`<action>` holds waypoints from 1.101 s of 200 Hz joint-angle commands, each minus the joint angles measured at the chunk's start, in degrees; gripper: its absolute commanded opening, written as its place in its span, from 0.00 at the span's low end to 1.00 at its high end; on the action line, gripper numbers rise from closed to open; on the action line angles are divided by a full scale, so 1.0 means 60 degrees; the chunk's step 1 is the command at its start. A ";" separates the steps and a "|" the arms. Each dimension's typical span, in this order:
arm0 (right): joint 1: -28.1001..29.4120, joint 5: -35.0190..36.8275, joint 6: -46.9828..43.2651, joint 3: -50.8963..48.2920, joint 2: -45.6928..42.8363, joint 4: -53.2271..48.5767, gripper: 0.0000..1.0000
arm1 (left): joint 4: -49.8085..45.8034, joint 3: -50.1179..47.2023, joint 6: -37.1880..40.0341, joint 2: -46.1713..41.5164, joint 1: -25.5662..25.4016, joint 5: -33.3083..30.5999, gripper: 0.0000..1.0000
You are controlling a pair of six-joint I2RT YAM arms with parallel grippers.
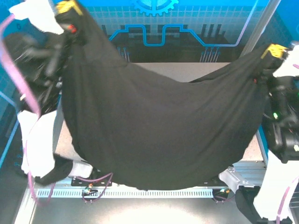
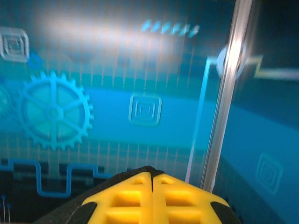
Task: Fold the inside-out t-shirt
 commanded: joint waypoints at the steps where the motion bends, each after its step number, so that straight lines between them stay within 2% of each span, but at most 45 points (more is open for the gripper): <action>1: -0.0071 0.0154 -0.0477 -0.1589 0.0787 0.1716 0.00 | 0.0706 -0.0751 0.0422 0.1456 0.0245 -0.0530 0.00; 28: -0.0071 -0.0056 -0.0195 -0.3173 0.2369 0.3304 0.00 | 0.1879 -0.1675 0.0212 0.3425 0.0488 -0.0319 0.00; 51: -0.0034 -0.0088 0.0357 -0.3418 0.4937 0.4497 0.00 | 0.2414 -0.1151 -0.0245 0.5958 0.0735 -0.0170 0.00; 63: -0.0027 0.0028 0.0611 -0.2766 0.6739 0.4718 0.00 | 0.2278 0.0132 -0.0455 0.7642 0.0871 -0.0153 0.00; 73: -0.0015 0.0230 0.0954 -0.1581 0.8358 0.4393 0.00 | 0.1862 0.1954 -0.0700 0.9369 0.0993 -0.0136 0.01; 86: 0.0028 0.0423 0.1086 0.0189 1.0338 0.3738 0.03 | 0.1264 0.4842 -0.1169 1.1608 0.1134 0.0217 0.22; 95: 0.0069 0.0667 0.1254 0.1515 1.1551 0.3003 0.10 | 0.1205 0.6388 -0.1497 1.2803 0.1199 0.0329 0.26; 103: 0.0070 0.0619 0.1295 0.2603 1.2393 0.2296 0.12 | 0.1314 0.6748 -0.1739 1.3168 0.1230 0.0500 0.34; 107: 0.0086 0.0680 0.1319 0.3004 1.2810 0.1997 0.15 | 0.1434 0.6563 -0.1854 1.3113 0.1244 0.0555 0.41; 116: 0.0115 0.0795 0.1320 0.3713 1.3306 0.1449 0.23 | 0.1788 0.5491 -0.1972 1.2558 0.1247 0.0691 0.48; 121: 0.0142 0.0775 0.1286 0.3878 1.3417 0.1210 0.29 | 0.2028 0.4679 -0.2008 1.2080 0.1248 0.0781 0.55; 131: 0.0186 0.0795 0.1215 0.3718 1.3262 0.0984 0.38 | 0.2823 0.2709 -0.2082 1.1013 0.1248 0.1030 0.67; 142: 0.0236 0.0793 0.1218 0.2995 1.2664 0.0925 0.39 | 0.3095 0.1193 -0.2165 0.9946 0.1257 0.1131 0.73; 156: 0.0334 0.0501 0.1306 0.1570 1.1475 0.0881 0.43 | 0.2402 -0.0012 -0.2474 0.8776 0.1248 0.1362 0.76; 162: 0.0388 0.0348 0.1401 0.0939 1.0945 0.0793 0.48 | 0.2157 -0.0634 -0.2670 0.8228 0.1248 0.1574 0.77; 179: 0.0533 -0.0022 0.1942 -0.0896 0.9482 0.0454 0.52 | 0.1979 -0.3217 -0.3551 0.6344 0.1233 0.2022 0.77; 220: 0.0934 -0.2862 0.4004 -0.5971 0.5835 0.1530 0.58 | 0.4499 -1.0633 -0.6136 0.1651 0.0898 0.2961 0.80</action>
